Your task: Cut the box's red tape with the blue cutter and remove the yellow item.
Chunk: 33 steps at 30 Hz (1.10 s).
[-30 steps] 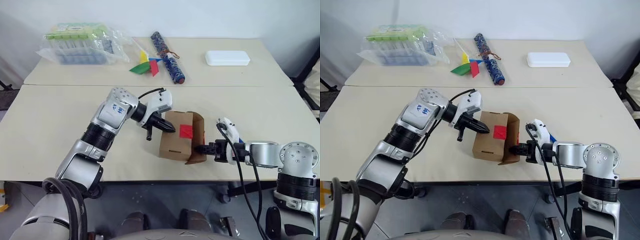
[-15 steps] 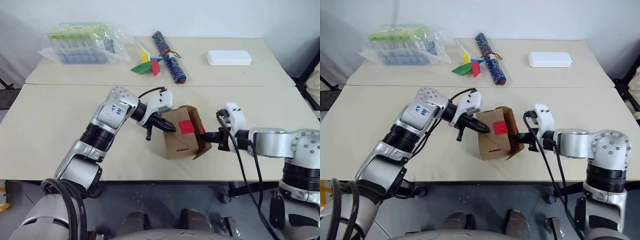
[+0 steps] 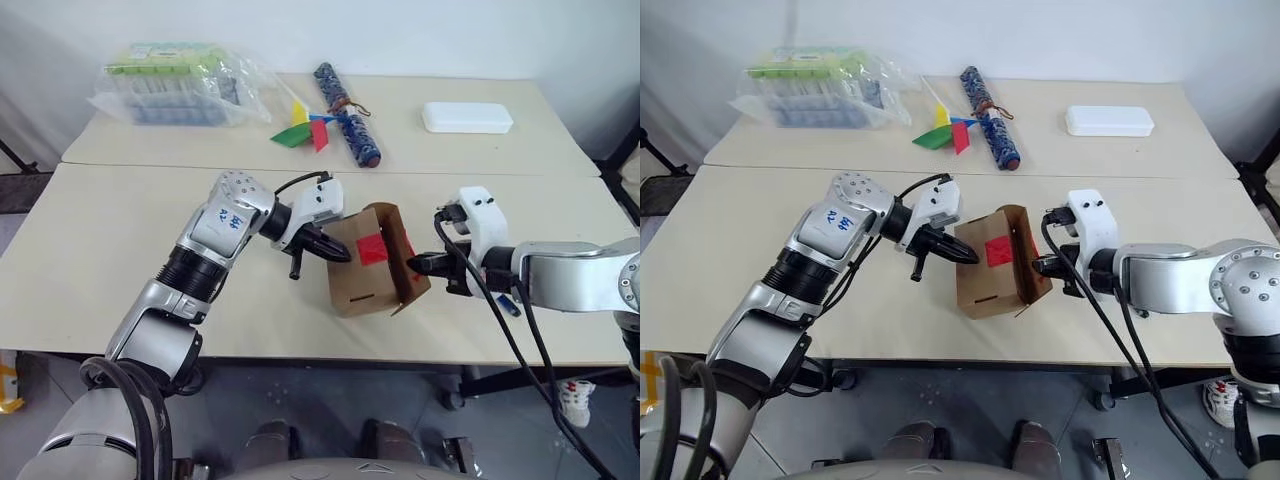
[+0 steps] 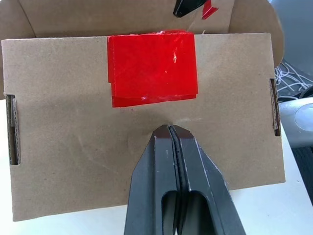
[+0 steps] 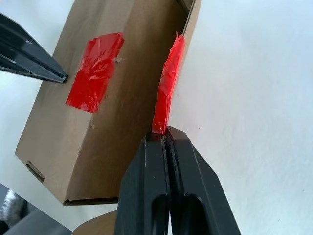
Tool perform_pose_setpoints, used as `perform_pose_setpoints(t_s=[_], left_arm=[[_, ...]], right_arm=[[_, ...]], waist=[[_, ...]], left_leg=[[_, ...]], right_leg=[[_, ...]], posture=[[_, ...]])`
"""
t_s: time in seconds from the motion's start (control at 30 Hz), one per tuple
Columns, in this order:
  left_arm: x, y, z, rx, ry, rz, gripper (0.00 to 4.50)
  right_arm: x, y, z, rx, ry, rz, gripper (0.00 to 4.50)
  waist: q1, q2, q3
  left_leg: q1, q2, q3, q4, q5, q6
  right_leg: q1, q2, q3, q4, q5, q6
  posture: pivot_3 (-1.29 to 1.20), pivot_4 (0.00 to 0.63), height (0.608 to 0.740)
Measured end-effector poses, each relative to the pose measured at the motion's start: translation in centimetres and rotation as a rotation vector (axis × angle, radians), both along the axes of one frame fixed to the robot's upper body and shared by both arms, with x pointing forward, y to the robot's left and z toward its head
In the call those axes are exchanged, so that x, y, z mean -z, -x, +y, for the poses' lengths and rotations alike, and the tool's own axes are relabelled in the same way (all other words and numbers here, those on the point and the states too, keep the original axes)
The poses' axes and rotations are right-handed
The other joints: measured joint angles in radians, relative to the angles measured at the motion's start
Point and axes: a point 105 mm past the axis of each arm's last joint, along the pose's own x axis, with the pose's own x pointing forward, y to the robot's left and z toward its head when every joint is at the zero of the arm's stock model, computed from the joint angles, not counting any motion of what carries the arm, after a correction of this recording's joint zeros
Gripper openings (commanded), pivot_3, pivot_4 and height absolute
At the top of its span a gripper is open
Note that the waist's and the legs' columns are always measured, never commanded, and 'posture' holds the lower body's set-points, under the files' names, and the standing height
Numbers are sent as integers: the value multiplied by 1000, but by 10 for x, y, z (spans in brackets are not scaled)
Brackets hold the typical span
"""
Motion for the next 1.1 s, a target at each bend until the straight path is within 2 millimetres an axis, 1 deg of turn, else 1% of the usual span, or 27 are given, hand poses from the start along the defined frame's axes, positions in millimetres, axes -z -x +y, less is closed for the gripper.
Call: perform_pose_setpoints(t_s=[0.17,0.27,0.37,0.5,0.57,0.6,0.67,0.7,0.83,1.0,1.03,1.1], left_arm=[[0,-2,3,-19,7,3,0],[0,-3,7,-40,10,8,0],[2,-5,14,-70,8,18,0],[6,-7,18,-103,9,28,0],[17,-12,24,-158,-24,40,0],[26,-14,26,-183,-50,55,0],[43,-13,27,-204,-70,100,0],[45,-12,26,-206,-73,106,0],[43,-14,25,-211,-72,93,0],[41,-17,30,-236,-54,119,0],[39,-18,31,-244,-47,127,0],[28,-18,36,-251,-13,147,0]], right_arm=[[-10,-2,5,-13,3,-37,19],[-19,-2,12,-32,3,-78,19],[-30,-1,17,-50,-7,-124,19],[-38,3,20,-74,-18,-158,19],[-43,7,23,-98,-33,-180,19],[-45,10,25,-118,-36,-186,19],[-46,14,28,-146,-41,-194,19],[-47,15,28,-147,-39,-197,19],[-48,18,30,-162,-60,-209,19],[-46,17,28,-136,-84,-203,19],[-46,16,28,-130,-87,-203,19],[-45,16,28,-126,-89,-202,19]], waist=[[0,0,0],[0,0,0],[2,0,0],[11,0,0],[15,0,0],[16,0,0],[16,-2,1],[15,-3,2],[16,-4,3],[11,-4,3],[9,-4,3],[4,-4,3]], left_leg=[[-1,0,0,0,0,0],[-1,0,0,0,0,0],[-1,0,0,1,0,1],[-2,0,-1,1,1,2],[-3,-1,0,1,1,2],[-6,0,0,1,1,2],[-10,-1,0,1,1,2],[-11,-1,0,1,1,2],[-12,-1,3,0,0,2],[-12,-1,3,-1,0,1],[-12,-1,3,-1,0,1],[-12,-1,3,-1,0,1]], right_leg=[[0,0,-1,0,0,0],[0,0,-1,0,1,0],[0,0,-1,-1,1,0],[0,-1,-1,-2,2,0],[-1,0,-1,-3,3,1],[-3,0,-1,-3,4,1],[-6,0,-2,-4,4,1],[-7,0,-3,-4,4,1],[-7,0,-10,-4,4,2],[-7,0,-10,-4,4,2],[-7,0,-10,-4,4,2],[-7,0,-10,-4,4,2]], posture=[[0,150,740],[0,150,740],[0,150,740],[0,150,740],[0,150,740],[0,150,740],[0,150,740],[0,150,740],[0,150,740],[0,150,740],[0,150,740],[0,150,740]])
